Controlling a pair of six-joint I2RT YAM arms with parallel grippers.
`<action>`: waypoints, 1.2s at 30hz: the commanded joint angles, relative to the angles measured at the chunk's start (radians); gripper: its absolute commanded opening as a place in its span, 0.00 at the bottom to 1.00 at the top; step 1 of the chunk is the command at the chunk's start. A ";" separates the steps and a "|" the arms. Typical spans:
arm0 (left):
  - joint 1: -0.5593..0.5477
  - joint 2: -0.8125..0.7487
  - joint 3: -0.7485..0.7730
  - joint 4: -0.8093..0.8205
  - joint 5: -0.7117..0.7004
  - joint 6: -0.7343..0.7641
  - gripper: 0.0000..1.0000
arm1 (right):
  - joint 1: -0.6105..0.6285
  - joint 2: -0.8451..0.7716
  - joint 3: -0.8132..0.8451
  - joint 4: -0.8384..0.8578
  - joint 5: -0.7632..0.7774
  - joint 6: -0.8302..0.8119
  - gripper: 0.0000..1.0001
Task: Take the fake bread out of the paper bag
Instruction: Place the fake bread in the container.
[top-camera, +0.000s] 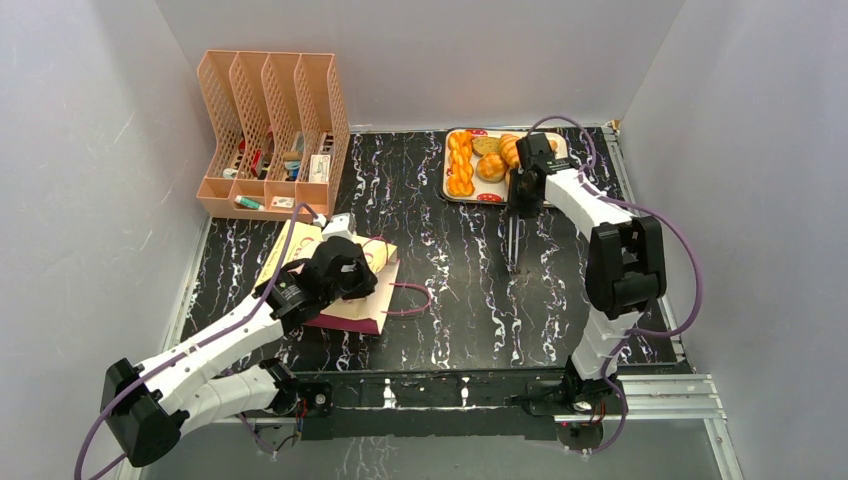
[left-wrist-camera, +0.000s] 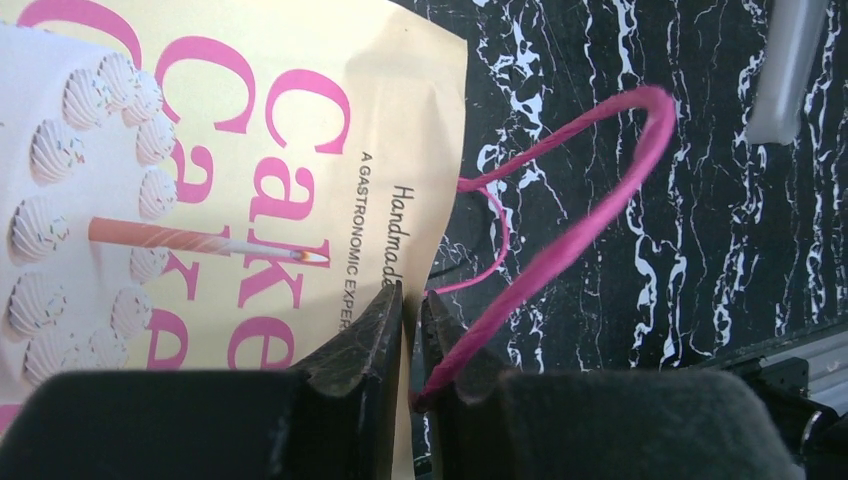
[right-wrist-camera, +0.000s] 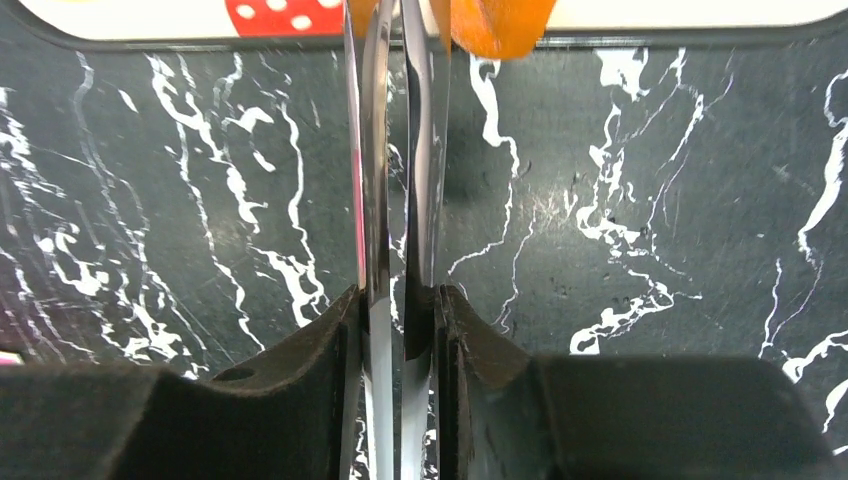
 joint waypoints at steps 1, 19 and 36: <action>0.004 -0.013 0.010 0.015 0.030 -0.002 0.16 | 0.000 -0.018 -0.026 0.067 0.000 0.033 0.25; 0.004 -0.035 0.019 0.008 0.027 -0.031 0.37 | 0.000 -0.130 -0.145 0.077 -0.003 0.053 0.34; 0.003 -0.058 0.126 -0.067 -0.097 -0.011 0.50 | 0.108 -0.358 -0.392 0.098 -0.012 0.116 0.35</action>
